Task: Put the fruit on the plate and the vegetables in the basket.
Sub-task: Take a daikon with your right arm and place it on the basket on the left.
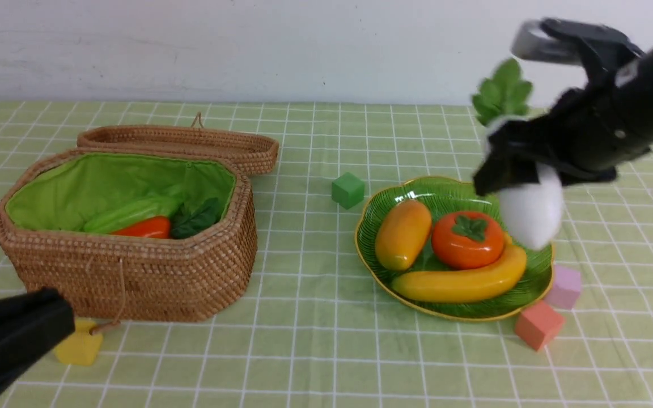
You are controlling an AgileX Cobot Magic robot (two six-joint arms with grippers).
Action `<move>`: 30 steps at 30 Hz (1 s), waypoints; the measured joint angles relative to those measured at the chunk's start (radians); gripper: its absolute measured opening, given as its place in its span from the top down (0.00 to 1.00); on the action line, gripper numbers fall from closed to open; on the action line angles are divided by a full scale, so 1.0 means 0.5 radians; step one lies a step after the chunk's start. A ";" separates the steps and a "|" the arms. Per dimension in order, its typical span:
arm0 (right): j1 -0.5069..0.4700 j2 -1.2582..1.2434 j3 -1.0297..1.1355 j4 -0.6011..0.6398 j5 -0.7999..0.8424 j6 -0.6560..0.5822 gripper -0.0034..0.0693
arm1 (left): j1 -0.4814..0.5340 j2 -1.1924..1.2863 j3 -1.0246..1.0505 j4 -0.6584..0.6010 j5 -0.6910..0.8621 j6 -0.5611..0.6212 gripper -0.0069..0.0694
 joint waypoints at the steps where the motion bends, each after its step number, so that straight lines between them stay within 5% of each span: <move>1: 0.064 0.031 -0.064 0.042 -0.056 -0.072 0.24 | 0.000 0.000 0.000 0.009 -0.040 -0.013 0.88; 12: 0.702 0.795 -0.896 0.297 -0.453 -0.787 0.24 | 0.000 0.000 0.000 0.075 -0.543 -0.125 0.88; 26: 0.886 1.298 -1.191 0.500 -1.105 -1.304 0.24 | 0.000 0.000 0.000 0.073 -0.658 -0.125 0.87; 30: 0.888 1.314 -1.191 0.502 -1.123 -1.315 0.11 | 0.000 0.000 0.000 0.073 -0.658 -0.125 0.87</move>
